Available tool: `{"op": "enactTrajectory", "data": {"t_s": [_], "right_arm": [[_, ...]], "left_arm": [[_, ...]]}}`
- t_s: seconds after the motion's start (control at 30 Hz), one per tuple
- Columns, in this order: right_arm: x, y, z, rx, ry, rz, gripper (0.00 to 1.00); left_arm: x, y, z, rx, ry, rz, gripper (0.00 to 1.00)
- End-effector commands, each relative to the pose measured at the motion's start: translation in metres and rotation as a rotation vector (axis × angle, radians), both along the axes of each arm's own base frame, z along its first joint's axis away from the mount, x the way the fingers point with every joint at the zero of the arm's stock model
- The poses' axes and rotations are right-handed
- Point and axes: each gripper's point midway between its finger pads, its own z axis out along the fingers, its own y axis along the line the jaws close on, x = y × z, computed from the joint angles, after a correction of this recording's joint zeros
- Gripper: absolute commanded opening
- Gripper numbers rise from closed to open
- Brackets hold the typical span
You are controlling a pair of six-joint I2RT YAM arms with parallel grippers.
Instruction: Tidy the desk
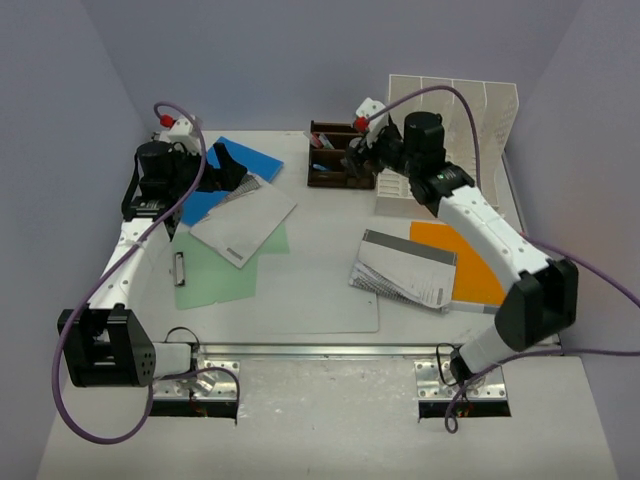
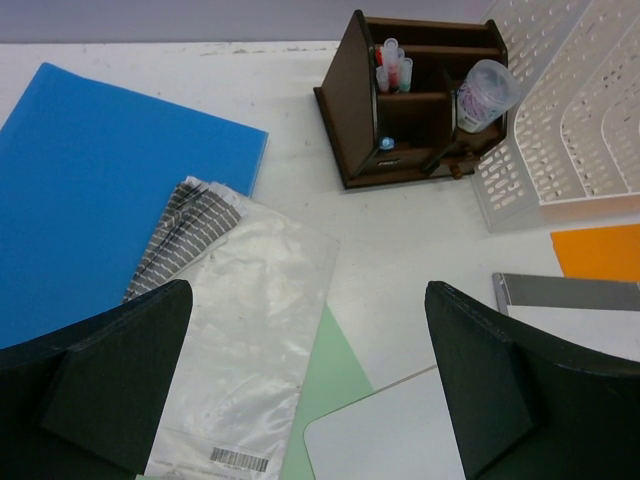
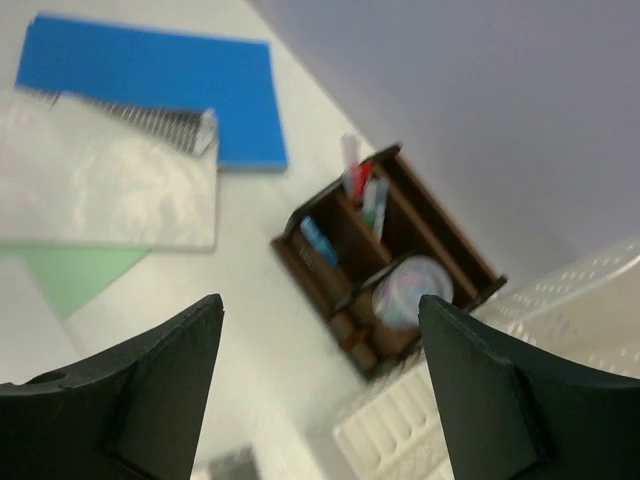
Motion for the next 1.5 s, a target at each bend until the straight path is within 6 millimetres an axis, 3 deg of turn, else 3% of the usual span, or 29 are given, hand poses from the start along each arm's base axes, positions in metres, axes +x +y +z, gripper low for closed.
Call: {"op": "enactTrajectory", "data": {"t_s": [0.0,0.13,0.3,0.57,0.9,1.0,1.1,1.23,1.3,1.4,1.47], "right_arm": [[-0.092,-0.040,-0.117,-0.306,0.329,0.007,0.83],[-0.147,-0.071,-0.170,-0.385,0.378,-0.112,0.88],[-0.176,-0.101,-0.215,-0.420,0.431,-0.229,0.89],[-0.194,-0.110,-0.254,-0.479,0.408,-0.219,0.90],[-0.183,-0.111,-0.290,-0.567,0.338,-0.222,0.90],[-0.187,-0.112,-0.302,-0.598,0.321,-0.203,0.77],[-0.194,-0.118,-0.315,-0.628,0.347,-0.194,0.44],[-0.206,-0.112,-0.312,-0.589,0.411,-0.167,0.10],[-0.206,-0.102,-0.293,-0.517,0.412,-0.155,0.01],[-0.207,-0.082,-0.259,-0.411,0.429,-0.083,0.00],[-0.203,-0.070,-0.221,-0.308,0.411,-0.033,0.00]], "left_arm": [[-0.005,0.005,0.017,0.017,-0.058,0.016,1.00],[-0.010,0.005,0.017,0.017,-0.058,0.023,1.00],[-0.015,0.007,0.016,0.016,-0.052,0.035,1.00],[-0.018,0.011,0.013,0.020,-0.036,0.066,1.00],[-0.012,0.013,0.017,-0.004,-0.026,0.087,1.00],[-0.011,0.013,0.018,-0.005,-0.030,0.090,1.00],[-0.011,0.013,0.019,-0.001,-0.031,0.090,1.00],[-0.011,0.012,0.020,0.009,-0.037,0.080,1.00],[-0.011,0.010,0.020,0.006,-0.037,0.068,1.00],[-0.012,0.002,0.022,0.013,-0.048,0.033,1.00],[-0.014,-0.011,0.024,0.031,-0.068,-0.022,1.00]]}}
